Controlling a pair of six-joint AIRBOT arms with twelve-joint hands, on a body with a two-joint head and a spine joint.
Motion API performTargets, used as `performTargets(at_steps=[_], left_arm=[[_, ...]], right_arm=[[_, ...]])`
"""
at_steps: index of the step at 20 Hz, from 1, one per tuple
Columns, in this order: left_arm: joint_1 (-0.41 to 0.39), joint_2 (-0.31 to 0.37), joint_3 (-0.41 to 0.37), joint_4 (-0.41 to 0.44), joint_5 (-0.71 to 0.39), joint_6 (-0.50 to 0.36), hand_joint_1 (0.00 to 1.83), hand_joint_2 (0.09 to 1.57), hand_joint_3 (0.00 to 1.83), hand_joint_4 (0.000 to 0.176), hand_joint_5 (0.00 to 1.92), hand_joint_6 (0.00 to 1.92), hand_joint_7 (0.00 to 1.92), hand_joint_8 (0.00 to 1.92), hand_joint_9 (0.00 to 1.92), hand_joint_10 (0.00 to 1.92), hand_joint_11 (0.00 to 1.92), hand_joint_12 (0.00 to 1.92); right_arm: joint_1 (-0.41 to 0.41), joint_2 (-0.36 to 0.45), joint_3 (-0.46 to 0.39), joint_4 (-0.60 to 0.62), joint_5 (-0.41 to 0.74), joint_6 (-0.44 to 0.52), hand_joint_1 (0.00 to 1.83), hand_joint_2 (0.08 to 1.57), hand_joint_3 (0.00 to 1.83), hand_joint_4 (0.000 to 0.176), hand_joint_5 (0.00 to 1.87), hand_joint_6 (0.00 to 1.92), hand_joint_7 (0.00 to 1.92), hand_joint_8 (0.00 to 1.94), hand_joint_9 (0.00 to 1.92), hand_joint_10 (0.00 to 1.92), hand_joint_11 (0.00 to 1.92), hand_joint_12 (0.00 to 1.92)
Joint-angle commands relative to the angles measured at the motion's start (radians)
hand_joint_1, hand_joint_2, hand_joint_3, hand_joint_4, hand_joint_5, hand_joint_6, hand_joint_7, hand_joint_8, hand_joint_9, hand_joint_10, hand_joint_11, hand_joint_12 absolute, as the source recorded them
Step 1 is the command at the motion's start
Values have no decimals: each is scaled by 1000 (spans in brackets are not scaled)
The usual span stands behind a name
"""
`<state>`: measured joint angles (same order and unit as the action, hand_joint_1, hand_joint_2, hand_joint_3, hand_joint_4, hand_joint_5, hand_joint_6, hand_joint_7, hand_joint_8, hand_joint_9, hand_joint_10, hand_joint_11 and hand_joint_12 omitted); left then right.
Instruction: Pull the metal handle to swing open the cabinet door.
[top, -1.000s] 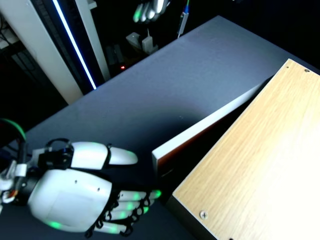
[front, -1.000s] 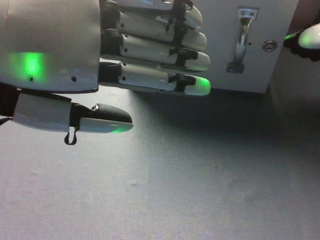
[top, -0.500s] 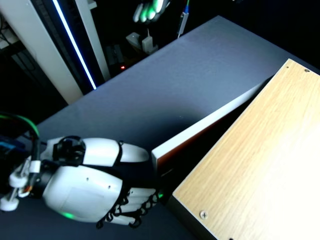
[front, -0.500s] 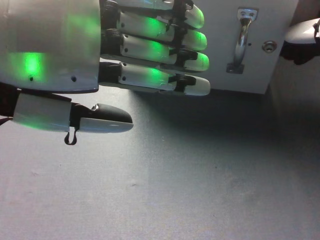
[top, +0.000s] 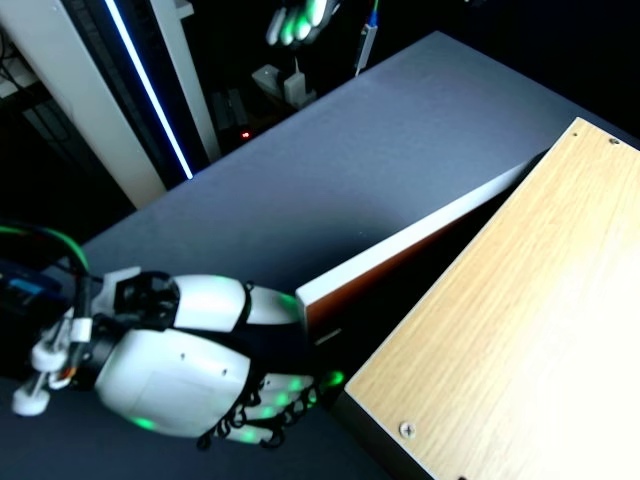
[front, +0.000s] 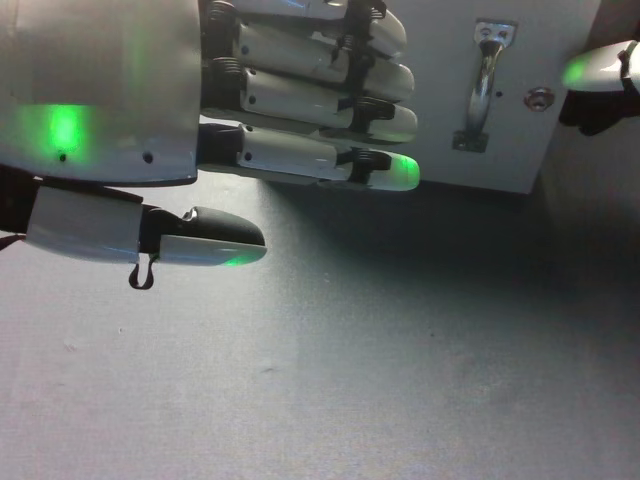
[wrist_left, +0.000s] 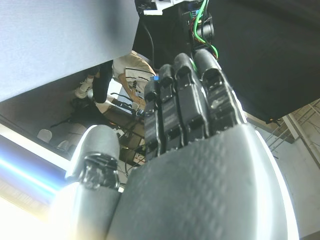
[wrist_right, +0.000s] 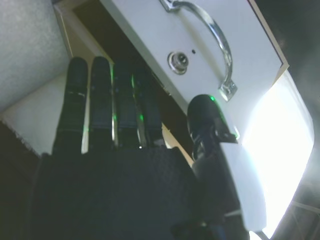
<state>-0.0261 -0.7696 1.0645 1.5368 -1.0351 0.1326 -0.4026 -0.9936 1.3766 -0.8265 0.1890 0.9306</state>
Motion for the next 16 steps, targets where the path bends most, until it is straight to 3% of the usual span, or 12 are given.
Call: performTargets(at_steps=[1, 10, 16], left_arm=[[-12, 7, 0, -98, -22, 4, 0, 1571, 53, 0, 309, 0, 331, 0, 302, 0, 0, 658], [-12, 7, 0, -98, -22, 4, 0, 1571, 69, 0, 297, 3, 312, 3, 288, 2, 0, 617], [-12, 7, 0, -98, -22, 4, 0, 1550, 8, 0, 312, 3, 325, 0, 289, 0, 0, 627]], right_arm=[[10, 6, -1, 21, 86, 8, 0, 1534, 0, 0, 359, 7, 382, 5, 354, 5, 14, 886], [-3, 5, -20, -33, 183, 8, 0, 1529, 0, 0, 346, 0, 365, 3, 338, 2, 0, 883], [-6, 2, -20, -48, 209, 5, 0, 1465, 0, 0, 311, 1, 333, 2, 294, 1, 0, 778]])
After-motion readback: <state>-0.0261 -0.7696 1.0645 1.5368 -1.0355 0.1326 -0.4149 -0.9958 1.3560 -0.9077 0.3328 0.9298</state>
